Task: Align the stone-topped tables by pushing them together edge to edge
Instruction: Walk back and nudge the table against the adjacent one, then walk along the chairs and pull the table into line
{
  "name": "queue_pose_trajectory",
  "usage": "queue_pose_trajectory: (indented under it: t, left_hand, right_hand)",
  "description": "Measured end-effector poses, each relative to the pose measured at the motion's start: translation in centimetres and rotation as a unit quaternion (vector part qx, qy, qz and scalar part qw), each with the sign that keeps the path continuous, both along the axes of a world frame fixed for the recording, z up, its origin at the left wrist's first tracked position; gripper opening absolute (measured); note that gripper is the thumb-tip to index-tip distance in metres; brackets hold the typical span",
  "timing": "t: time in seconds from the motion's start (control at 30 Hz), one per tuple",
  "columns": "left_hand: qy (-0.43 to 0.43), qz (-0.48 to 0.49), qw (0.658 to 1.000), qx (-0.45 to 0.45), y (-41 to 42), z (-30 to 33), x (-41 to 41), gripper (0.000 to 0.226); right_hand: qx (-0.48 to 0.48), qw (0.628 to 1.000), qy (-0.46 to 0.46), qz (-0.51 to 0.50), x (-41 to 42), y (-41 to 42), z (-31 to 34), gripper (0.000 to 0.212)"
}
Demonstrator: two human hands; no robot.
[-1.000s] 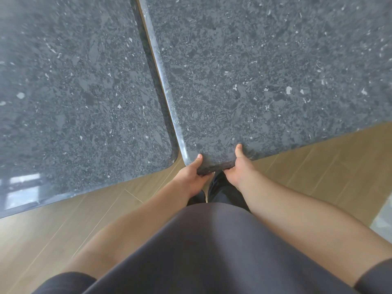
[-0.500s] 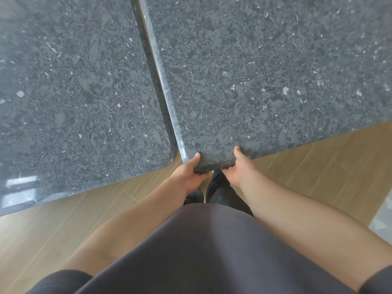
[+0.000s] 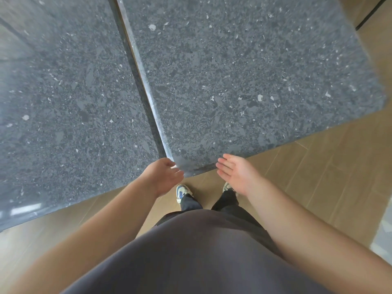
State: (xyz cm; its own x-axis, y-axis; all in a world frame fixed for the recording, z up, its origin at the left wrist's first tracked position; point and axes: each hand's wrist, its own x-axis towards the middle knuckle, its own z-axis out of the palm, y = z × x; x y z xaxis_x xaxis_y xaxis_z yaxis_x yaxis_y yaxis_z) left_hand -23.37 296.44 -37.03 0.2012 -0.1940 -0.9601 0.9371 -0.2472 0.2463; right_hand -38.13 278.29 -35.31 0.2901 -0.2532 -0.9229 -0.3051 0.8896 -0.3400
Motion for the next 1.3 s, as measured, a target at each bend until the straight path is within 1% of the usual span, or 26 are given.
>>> queue_pose_trajectory:
  t: [0.03, 0.07, 0.13, 0.23, 0.3, 0.37, 0.5, 0.6, 0.67, 0.8, 1.0, 1.1, 1.2, 1.3]
  left_hand:
    - [0.006, 0.007, 1.000, -0.018, 0.1, 0.8, 0.1, 0.034]
    - [0.018, 0.041, 0.998, -0.037, 0.1, 1.5, 0.1, 0.029]
    - [0.003, 0.043, 0.998, -0.051, -0.5, 3.0, -0.3, 0.021]
    - [-0.041, 0.030, 0.996, -0.072, -2.3, 5.8, -1.1, 0.013]
    - [-0.072, 0.007, 0.993, -0.092, -4.5, 7.7, -2.3, 0.013]
    - [-0.120, -0.023, 0.986, -0.115, -7.6, 9.4, -4.4, 0.015]
    - [-0.212, -0.077, 0.963, -0.146, -14.7, 12.3, -10.5, 0.023]
    - [-0.235, -0.113, 0.949, -0.179, -20.6, 13.6, -15.6, 0.024]
    - [-0.243, -0.138, 0.938, -0.204, -24.9, 14.3, -18.8, 0.024]
    - [-0.246, -0.189, 0.917, -0.250, -32.7, 16.1, -24.3, 0.025]
    - [-0.278, -0.262, 0.871, -0.309, -42.3, 19.6, -30.6, 0.026]
    - [-0.299, -0.298, 0.837, -0.349, -46.0, 21.5, -33.0, 0.025]
    - [-0.310, -0.339, 0.800, -0.386, -49.8, 22.8, -34.0, 0.018]
    - [-0.317, -0.354, 0.779, -0.409, -54.8, 23.0, -33.9, 0.020]
  right_hand:
    - [-0.015, 1.000, -0.002, 0.003, -0.5, -0.4, 0.6, 0.032]
    - [-0.029, 1.000, 0.001, 0.004, -1.0, -1.0, 1.2, 0.026]
    - [-0.040, 0.999, -0.001, -0.011, -2.1, -2.1, 2.3, 0.021]
    - [-0.004, 0.996, -0.046, -0.077, -3.7, -4.2, 4.4, 0.021]
    - [0.005, 0.992, -0.082, -0.099, -5.0, -5.9, 6.0, 0.022]
    - [-0.009, 0.987, -0.119, -0.104, -7.0, -8.2, 7.7, 0.023]
    - [-0.079, 0.979, -0.163, -0.096, -13.1, -13.9, 10.6, 0.025]
    - [-0.152, 0.968, -0.172, -0.097, -18.8, -18.7, 12.2, 0.028]
    - [-0.193, 0.962, -0.161, -0.111, -22.7, -21.6, 13.1, 0.029]
    - [-0.239, 0.945, -0.140, -0.172, -29.8, -26.0, 14.9, 0.030]
    - [-0.317, 0.912, -0.138, -0.220, -37.2, -30.9, 17.8, 0.029]
    - [-0.359, 0.894, -0.125, -0.238, -40.1, -34.0, 19.2, 0.030]
    - [-0.397, 0.877, -0.125, -0.240, -42.2, -37.8, 20.2, 0.029]
    - [-0.416, 0.871, -0.129, -0.228, -42.6, -42.4, 20.6, 0.024]
